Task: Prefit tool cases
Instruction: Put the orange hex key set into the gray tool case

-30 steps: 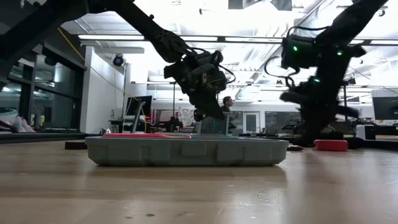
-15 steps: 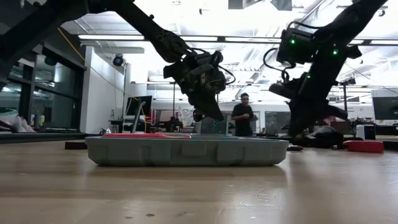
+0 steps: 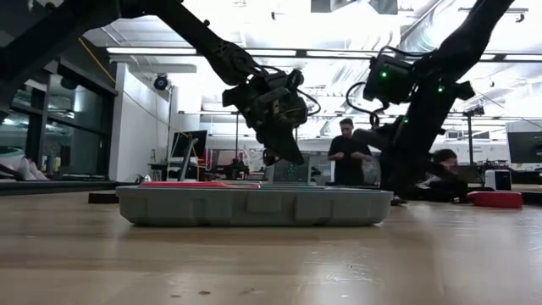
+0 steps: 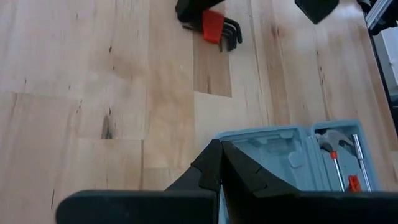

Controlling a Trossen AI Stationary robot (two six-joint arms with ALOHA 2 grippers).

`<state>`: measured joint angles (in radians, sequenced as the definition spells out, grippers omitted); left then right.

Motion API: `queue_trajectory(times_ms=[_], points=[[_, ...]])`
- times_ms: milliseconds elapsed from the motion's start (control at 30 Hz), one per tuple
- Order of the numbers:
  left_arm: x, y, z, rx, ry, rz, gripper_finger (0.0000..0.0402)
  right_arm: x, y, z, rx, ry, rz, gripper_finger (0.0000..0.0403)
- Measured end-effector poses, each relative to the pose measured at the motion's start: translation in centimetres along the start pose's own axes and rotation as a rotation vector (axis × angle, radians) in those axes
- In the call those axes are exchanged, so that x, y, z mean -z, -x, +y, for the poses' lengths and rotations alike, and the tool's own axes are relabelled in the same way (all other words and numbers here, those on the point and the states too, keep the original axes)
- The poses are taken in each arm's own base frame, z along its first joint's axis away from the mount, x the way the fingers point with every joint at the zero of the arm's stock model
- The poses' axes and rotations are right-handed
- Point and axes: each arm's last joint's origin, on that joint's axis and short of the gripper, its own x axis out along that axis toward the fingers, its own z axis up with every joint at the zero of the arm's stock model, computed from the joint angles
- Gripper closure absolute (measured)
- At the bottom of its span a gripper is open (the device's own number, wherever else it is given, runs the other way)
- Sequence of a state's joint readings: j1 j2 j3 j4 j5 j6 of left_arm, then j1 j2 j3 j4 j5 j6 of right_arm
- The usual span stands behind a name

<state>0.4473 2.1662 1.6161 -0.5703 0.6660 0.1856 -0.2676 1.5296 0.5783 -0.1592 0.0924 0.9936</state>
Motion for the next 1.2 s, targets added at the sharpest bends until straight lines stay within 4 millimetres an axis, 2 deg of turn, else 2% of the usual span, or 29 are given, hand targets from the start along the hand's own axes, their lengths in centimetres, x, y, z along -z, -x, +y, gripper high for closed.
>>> queue_trajectory(times_ms=[167,333,533,700,967,1200], points=[[0.1,0.0,0.0,0.002,0.008,0.011,0.0401,0.1,-0.4,0.8,-0.082,0.022,-0.001,0.0403],[0.1,0.0,0.0,0.003,0.009,0.012,0.0401,0.8,0.1,1.5,-0.164,0.089,0.060,0.0403],[0.2,0.0,-0.1,0.004,0.015,0.020,0.0401,1.6,3.4,2.5,-0.198,0.056,-0.057,0.0403],[0.3,0.0,-0.1,0.005,0.007,0.025,0.0401,3.0,5.3,2.2,-0.169,0.052,-0.017,0.0403],[0.3,0.0,-0.1,0.005,-0.007,0.024,0.0401,5.7,5.7,2.4,-0.144,0.077,0.093,0.0403],[0.3,0.0,-0.1,0.005,-0.009,0.024,0.0401,7.0,6.0,2.7,-0.148,0.063,0.112,0.0403]])
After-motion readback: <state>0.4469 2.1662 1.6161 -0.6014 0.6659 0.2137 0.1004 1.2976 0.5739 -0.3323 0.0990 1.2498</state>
